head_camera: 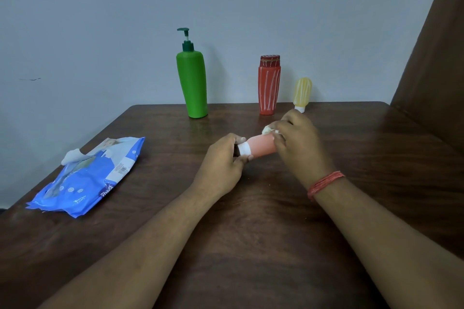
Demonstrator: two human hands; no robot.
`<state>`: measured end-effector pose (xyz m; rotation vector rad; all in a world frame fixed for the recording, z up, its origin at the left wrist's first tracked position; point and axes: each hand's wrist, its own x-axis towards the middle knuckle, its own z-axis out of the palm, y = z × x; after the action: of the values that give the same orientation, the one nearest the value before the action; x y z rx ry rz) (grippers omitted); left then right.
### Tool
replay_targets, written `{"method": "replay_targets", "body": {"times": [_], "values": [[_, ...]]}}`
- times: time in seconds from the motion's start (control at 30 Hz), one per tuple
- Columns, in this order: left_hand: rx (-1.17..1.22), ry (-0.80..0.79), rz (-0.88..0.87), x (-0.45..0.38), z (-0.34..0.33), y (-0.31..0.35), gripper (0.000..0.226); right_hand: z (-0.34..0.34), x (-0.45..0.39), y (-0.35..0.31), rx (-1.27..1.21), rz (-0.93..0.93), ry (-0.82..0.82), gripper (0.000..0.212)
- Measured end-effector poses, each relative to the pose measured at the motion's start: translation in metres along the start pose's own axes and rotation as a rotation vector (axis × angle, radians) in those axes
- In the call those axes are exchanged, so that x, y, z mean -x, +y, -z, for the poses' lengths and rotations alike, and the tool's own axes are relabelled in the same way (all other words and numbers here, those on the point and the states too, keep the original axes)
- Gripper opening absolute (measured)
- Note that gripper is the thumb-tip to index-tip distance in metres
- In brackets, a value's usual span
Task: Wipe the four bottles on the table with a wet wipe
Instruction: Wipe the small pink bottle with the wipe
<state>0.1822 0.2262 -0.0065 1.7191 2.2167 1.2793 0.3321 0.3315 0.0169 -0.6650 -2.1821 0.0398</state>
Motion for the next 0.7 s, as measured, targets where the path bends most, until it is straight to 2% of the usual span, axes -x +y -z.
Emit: {"method": "replay_targets", "body": {"times": [0.2, 0.43, 0.5, 0.63, 0.7], "values": [[-0.028, 0.01, -0.045, 0.0, 0.0, 0.002, 0.015, -0.007, 0.009, -0.027, -0.024, 0.184, -0.137, 0.019], [-0.061, 0.05, -0.036, 0.001, 0.001, 0.004, 0.029, -0.001, 0.002, 0.003, -0.02, -0.046, -0.05, 0.024], [-0.055, 0.048, -0.038, 0.0, 0.001, 0.005, 0.026, -0.005, 0.005, -0.006, -0.062, 0.012, -0.059, 0.021], [-0.02, 0.044, -0.001, -0.001, 0.002, 0.006, 0.017, -0.011, 0.006, -0.028, -0.087, 0.101, -0.201, 0.017], [-0.02, 0.052, 0.004, 0.0, 0.002, 0.003, 0.022, -0.008, 0.002, -0.018, -0.053, 0.07, -0.137, 0.01]]}}
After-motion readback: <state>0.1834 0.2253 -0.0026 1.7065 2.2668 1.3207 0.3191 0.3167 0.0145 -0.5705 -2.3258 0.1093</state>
